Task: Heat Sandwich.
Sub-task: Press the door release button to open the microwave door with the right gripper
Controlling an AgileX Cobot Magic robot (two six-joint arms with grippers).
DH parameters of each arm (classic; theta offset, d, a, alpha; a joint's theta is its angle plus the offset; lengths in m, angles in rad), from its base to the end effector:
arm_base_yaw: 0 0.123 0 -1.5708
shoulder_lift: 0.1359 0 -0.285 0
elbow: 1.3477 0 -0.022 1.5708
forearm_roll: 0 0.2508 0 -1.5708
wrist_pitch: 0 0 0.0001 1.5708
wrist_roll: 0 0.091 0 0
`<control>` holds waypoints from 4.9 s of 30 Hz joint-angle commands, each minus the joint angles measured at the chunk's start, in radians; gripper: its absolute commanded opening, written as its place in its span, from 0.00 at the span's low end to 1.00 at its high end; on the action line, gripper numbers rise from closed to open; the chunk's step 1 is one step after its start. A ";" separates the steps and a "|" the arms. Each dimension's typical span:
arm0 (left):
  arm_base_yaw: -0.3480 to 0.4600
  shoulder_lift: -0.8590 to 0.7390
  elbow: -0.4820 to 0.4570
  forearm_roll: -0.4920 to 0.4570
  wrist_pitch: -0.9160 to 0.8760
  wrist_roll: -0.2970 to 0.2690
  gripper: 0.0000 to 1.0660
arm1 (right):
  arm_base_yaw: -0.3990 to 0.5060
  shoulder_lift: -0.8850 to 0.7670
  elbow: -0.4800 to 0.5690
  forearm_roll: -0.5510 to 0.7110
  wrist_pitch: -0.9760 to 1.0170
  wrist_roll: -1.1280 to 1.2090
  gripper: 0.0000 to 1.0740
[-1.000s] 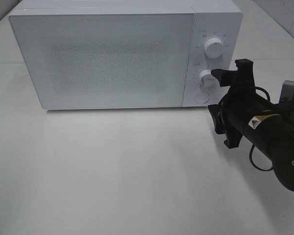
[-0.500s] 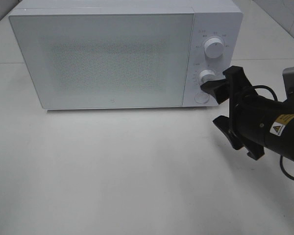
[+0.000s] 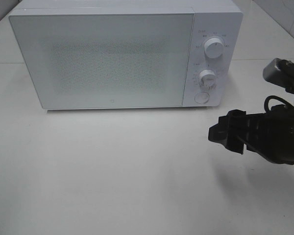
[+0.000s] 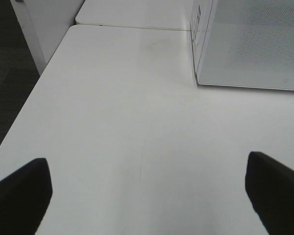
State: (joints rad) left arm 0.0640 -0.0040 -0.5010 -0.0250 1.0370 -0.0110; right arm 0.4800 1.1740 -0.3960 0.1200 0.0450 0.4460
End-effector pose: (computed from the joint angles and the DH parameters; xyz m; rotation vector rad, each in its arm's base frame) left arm -0.0045 -0.0023 0.2795 -0.0747 2.0140 0.0039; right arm 0.1782 0.0934 0.1944 0.0988 2.3654 0.5302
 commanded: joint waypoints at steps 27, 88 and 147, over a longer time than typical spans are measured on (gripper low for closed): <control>0.000 -0.025 0.005 -0.008 -0.003 0.001 0.93 | -0.004 -0.650 -0.251 -0.167 1.141 -0.427 0.71; 0.000 -0.023 0.005 -0.007 -0.003 0.001 0.93 | -0.388 -0.917 -0.120 -0.162 0.533 -0.405 0.71; 0.000 -0.023 0.005 -0.007 -0.003 0.001 0.93 | -0.182 0.196 0.164 0.224 -0.961 -0.607 0.71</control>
State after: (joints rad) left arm 0.0640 -0.0040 -0.5010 -0.0250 1.0370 -0.0110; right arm 0.2420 1.3370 -0.2440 0.2500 -0.8330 -0.1090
